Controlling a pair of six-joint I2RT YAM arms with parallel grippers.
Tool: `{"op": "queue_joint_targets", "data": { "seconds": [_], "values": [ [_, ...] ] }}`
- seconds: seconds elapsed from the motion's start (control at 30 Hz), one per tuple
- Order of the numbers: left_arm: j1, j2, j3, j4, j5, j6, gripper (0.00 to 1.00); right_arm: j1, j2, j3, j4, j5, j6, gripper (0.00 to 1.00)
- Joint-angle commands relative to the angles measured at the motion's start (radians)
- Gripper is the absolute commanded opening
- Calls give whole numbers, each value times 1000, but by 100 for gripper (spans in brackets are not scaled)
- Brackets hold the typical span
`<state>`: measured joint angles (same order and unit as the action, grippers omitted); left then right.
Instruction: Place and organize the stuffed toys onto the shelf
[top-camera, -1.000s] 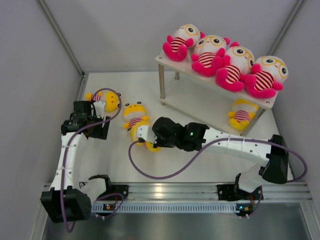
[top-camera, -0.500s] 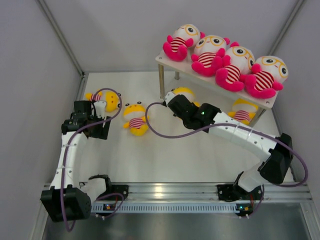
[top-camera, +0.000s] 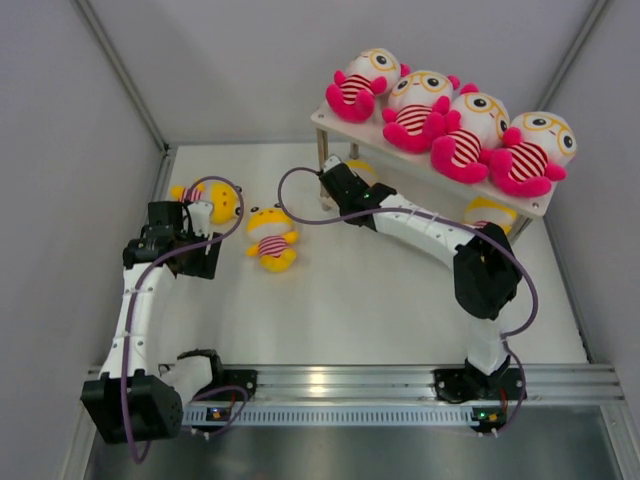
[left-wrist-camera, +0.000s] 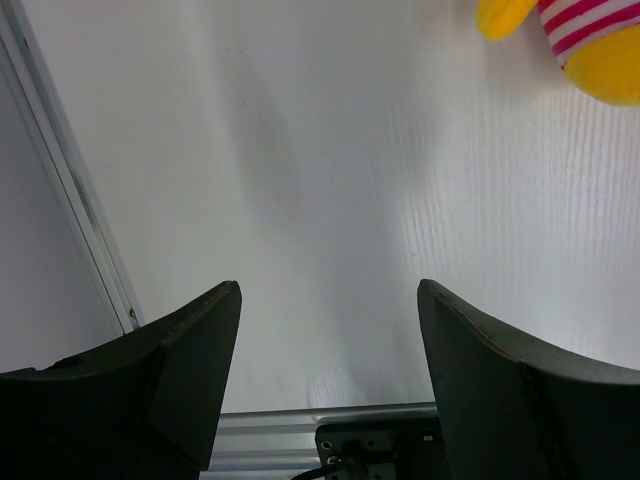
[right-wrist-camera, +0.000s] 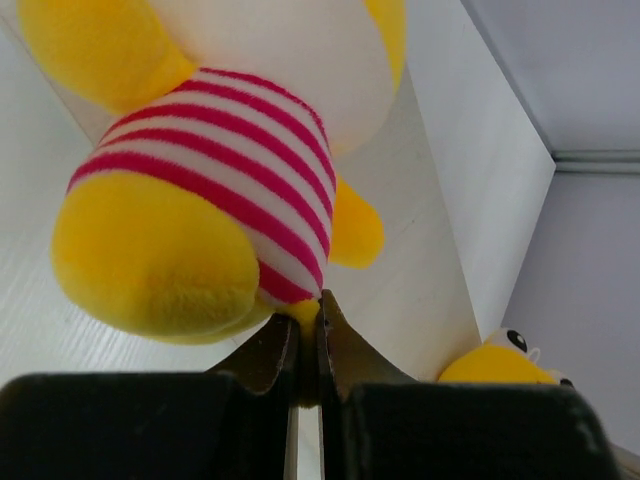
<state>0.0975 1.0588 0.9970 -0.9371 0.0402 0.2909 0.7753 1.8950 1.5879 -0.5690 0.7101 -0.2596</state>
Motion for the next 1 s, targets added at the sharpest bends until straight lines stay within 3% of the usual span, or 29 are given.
{"op": "queue_joint_targets", "data": {
  "seconds": [0.0,0.13,0.23,0.47,0.63,0.73,0.83,0.97],
  "values": [
    [5,-5,31,21,12,14,77,-44,27,87,75,-1,68,0],
    [5,1,31,20,12,16,77,-44,52,95,73,-20,83,6],
    [5,1,32,21,12,14,77,-53,61,93,70,2,97,0],
    [5,3,31,20,17,14,77,-91,53,37,119,9,151,0],
    [4,0,31,21,17,16,77,-91,107,87,115,-18,168,0],
    [5,-3,29,21,13,16,77,-90,118,110,112,-64,181,36],
    [5,-2,29,20,12,14,77,-73,92,80,138,-86,175,51],
    [5,1,31,21,13,16,77,-45,-2,12,176,-83,155,59]
  ]
}}
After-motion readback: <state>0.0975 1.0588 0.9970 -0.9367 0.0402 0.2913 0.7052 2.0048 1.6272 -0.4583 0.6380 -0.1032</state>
